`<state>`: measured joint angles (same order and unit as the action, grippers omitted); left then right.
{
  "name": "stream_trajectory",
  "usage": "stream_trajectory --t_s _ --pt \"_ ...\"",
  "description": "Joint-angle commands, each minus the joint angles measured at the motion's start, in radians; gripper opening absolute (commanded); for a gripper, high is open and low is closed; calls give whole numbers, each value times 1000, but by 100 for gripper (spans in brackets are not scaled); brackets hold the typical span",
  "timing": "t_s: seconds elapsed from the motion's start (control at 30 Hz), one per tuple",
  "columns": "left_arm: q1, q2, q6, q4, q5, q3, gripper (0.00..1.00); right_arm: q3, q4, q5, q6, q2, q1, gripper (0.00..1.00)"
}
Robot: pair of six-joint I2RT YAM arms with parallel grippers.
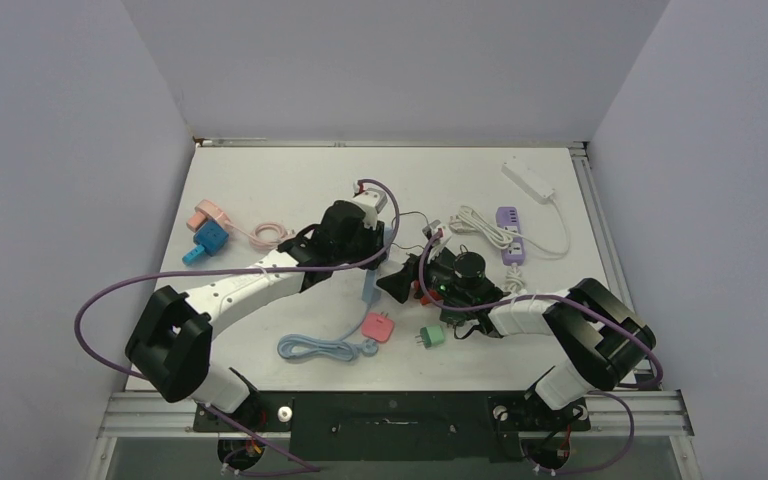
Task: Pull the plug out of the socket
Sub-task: Place the plug at the center of the board, then remove the plug from the socket.
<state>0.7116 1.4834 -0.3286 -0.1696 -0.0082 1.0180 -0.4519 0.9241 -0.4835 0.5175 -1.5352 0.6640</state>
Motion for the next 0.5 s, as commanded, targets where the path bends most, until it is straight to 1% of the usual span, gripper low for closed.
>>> stream_trajectory --t_s 0.0,0.17,0.23,0.43,0.47 --pt "0 17 6 33 -108 28 0 -30 67 -30 -1 18 27 69" --pt "-1 23 5 43 -110 29 0 -28 59 -23 -7 32 34 67" --pt "-2 23 5 54 -91 26 0 -31 40 -8 -11 33 35 63" --pt "-22 -3 36 107 6 13 0 -31 26 0 -26 28 34 51" --pt "-33 -9 51 119 59 11 0 -31 24 -1 -29 28 34 49"
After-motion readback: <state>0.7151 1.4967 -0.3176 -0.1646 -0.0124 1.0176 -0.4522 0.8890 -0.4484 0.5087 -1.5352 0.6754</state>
